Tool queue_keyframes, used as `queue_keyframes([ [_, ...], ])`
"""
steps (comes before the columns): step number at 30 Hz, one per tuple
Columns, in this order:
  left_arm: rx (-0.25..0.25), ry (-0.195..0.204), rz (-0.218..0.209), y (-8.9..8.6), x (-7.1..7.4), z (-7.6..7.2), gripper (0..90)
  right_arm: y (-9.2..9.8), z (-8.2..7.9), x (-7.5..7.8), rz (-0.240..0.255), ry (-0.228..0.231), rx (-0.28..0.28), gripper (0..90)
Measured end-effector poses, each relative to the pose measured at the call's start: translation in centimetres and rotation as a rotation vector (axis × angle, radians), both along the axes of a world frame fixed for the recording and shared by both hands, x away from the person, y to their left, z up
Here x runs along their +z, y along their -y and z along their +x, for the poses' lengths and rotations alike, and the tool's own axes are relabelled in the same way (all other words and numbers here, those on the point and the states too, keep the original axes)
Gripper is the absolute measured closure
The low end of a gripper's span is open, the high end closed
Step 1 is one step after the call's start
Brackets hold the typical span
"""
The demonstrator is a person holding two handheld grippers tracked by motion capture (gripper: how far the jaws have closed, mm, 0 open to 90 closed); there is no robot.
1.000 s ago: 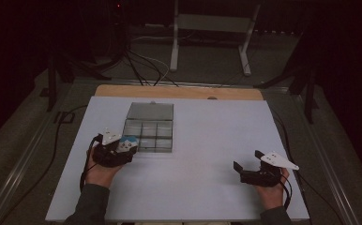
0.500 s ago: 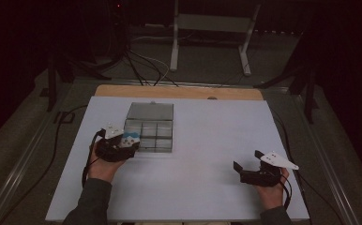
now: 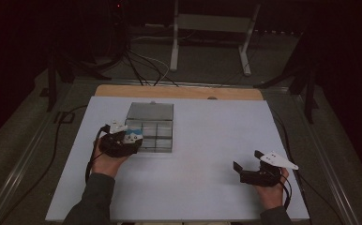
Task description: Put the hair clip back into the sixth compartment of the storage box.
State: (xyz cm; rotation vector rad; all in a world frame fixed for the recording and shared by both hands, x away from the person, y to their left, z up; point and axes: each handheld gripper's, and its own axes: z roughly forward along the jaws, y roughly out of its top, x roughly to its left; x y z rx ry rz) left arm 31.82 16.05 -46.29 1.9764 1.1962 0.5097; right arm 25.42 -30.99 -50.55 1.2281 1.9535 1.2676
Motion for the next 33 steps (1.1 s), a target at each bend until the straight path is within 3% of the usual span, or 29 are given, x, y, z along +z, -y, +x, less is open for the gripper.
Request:
queue_keyframes([
  [16,-0.02,-0.007,0.008,1.1,0.1,1.2,36.2,0.0,0.0,0.0,0.002,0.0,-0.001,0.0],
  [33,-0.028,-0.033,-0.015,2.0,-0.3,2.7,36.2,0.0,0.0,0.0,0.002,-0.004,-0.002,0.0],
])
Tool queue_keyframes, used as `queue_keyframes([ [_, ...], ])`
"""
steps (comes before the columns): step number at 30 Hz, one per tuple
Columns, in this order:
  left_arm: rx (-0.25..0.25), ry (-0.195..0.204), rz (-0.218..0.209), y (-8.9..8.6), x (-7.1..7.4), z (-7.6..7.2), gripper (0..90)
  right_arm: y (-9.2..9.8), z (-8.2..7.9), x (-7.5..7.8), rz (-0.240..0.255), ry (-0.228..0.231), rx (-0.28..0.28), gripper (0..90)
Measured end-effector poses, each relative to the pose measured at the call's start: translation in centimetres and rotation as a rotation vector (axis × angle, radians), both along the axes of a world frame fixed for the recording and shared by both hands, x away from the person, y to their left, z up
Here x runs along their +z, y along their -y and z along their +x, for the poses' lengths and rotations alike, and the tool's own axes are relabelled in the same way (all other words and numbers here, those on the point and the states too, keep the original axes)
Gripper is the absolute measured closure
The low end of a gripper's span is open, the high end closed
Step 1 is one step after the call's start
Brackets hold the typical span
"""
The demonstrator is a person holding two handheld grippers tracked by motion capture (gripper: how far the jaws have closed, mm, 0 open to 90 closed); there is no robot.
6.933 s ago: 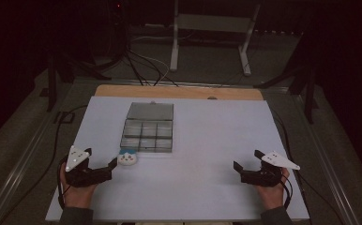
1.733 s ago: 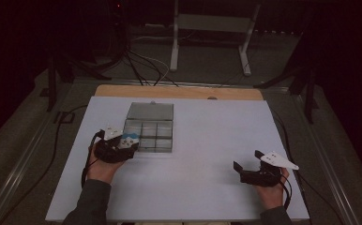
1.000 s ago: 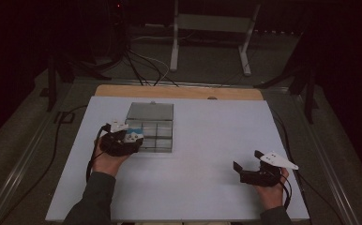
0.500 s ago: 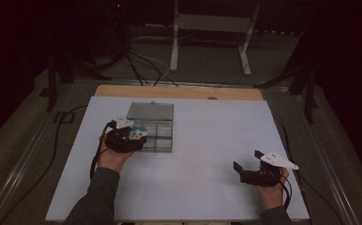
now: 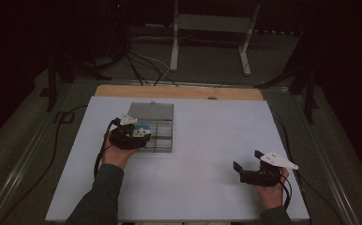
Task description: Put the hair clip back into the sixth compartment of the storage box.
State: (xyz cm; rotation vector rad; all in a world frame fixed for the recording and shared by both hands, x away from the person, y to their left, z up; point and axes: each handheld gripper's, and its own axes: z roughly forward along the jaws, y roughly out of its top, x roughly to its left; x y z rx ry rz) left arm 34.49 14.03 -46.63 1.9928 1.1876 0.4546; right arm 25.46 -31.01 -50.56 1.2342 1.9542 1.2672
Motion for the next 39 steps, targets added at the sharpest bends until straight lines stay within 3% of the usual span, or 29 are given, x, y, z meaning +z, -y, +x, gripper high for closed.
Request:
queue_keyframes([
  [39,-0.012,-0.036,-0.036,1.9,-0.8,1.6,36.2,-0.1,0.0,0.0,-0.007,0.0,0.004,0.0],
])
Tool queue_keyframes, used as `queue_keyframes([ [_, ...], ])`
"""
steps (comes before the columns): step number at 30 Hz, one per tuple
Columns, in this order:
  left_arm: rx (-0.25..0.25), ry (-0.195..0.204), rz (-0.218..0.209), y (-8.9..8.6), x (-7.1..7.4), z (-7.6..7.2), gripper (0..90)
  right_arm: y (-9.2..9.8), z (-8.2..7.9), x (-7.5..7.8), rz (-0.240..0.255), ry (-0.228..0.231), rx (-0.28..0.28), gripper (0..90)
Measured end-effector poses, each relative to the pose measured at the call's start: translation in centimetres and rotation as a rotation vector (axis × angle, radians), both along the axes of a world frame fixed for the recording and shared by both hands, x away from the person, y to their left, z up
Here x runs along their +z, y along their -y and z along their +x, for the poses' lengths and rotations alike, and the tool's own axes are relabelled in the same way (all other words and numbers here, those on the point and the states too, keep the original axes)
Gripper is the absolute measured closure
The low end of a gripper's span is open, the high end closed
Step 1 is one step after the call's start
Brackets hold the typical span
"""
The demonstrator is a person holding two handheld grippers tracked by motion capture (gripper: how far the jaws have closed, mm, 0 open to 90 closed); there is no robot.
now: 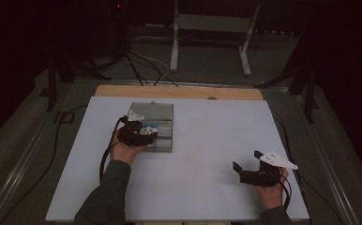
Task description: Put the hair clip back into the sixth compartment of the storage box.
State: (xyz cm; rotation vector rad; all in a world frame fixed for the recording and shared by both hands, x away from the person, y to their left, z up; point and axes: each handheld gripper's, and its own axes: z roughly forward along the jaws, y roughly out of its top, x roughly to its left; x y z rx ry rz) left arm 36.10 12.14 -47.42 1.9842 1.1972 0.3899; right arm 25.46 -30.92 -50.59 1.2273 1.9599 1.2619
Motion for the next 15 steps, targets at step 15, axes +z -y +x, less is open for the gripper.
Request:
queue_keyframes([
  [15,-0.014,-0.026,0.008,1.2,-0.8,0.5,36.1,0.0,0.0,0.0,0.001,0.001,0.0,0.0],
])
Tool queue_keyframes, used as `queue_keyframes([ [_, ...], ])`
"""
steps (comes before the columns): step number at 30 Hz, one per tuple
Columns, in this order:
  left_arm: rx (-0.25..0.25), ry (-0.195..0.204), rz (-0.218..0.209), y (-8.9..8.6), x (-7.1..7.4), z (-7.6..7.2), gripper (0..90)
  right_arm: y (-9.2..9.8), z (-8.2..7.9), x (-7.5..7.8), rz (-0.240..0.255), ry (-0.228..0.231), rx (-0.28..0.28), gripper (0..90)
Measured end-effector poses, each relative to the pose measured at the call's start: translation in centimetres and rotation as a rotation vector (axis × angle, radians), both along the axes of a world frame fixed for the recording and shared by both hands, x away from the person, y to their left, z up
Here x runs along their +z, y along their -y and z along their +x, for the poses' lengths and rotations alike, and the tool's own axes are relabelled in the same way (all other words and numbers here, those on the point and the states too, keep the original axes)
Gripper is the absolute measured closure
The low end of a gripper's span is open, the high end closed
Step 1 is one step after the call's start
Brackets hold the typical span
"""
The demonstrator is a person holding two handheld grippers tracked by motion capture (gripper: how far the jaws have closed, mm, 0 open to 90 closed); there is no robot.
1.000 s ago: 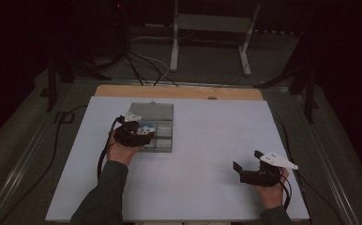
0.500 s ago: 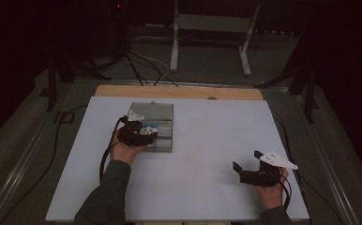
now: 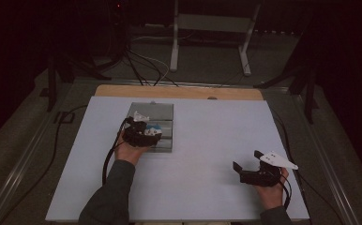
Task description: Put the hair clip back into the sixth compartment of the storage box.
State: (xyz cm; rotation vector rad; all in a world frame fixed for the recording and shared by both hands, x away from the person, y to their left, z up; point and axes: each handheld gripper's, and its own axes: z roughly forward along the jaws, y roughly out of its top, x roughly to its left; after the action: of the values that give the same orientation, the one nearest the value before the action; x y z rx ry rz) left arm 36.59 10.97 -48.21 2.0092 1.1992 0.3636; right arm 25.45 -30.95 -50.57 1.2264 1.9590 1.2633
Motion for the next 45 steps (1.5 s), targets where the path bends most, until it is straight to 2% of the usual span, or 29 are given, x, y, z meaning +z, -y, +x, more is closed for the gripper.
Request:
queue_keyframes([
  [27,-0.037,-0.043,0.026,2.1,-1.1,0.4,36.0,0.0,0.2,0.0,0.004,0.0,0.002,0.0],
  [45,-0.043,-0.081,0.053,2.8,-2.0,0.7,35.2,0.0,0.2,0.0,0.0,0.002,0.004,0.0],
])
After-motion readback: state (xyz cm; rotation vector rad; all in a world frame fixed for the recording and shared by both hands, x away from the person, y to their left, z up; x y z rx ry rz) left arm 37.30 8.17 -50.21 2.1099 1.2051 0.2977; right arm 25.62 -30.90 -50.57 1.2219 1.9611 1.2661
